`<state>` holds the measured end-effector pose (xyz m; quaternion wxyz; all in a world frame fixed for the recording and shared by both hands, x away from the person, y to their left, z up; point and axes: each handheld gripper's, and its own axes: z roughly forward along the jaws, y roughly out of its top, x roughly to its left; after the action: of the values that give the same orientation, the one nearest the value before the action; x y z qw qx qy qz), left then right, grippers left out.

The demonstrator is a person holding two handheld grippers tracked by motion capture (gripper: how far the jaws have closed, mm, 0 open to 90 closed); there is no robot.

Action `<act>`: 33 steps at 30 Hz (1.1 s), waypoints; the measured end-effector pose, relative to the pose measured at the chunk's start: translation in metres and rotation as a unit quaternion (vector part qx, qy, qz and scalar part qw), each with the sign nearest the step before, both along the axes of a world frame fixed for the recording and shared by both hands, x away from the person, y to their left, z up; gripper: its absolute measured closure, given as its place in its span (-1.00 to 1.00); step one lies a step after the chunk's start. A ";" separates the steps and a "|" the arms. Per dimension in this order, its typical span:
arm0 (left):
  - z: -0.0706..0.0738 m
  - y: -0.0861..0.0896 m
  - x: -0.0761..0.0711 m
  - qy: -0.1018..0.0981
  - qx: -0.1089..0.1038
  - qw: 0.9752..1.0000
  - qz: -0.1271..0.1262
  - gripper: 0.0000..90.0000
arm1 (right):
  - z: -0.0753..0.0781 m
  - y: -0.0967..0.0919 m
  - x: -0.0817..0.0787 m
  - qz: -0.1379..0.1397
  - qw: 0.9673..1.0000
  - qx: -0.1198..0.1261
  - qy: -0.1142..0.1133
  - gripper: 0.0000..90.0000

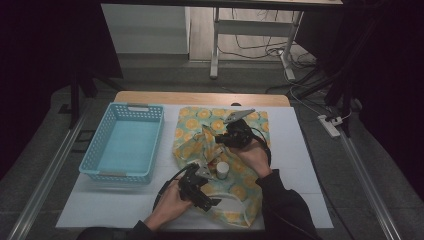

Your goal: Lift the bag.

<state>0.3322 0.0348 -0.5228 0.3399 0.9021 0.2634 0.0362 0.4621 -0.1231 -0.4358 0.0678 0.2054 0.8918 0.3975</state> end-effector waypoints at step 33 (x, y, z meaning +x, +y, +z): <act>-0.005 0.005 0.010 0.003 0.018 1.000 0.004 0.71 | -0.003 0.002 0.000 0.001 1.000 -0.006 0.004 1.00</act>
<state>0.3419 0.0395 -0.5276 0.3225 0.9073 0.2671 0.0394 0.4622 -0.1213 -0.4384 0.0650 0.2061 0.8943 0.3917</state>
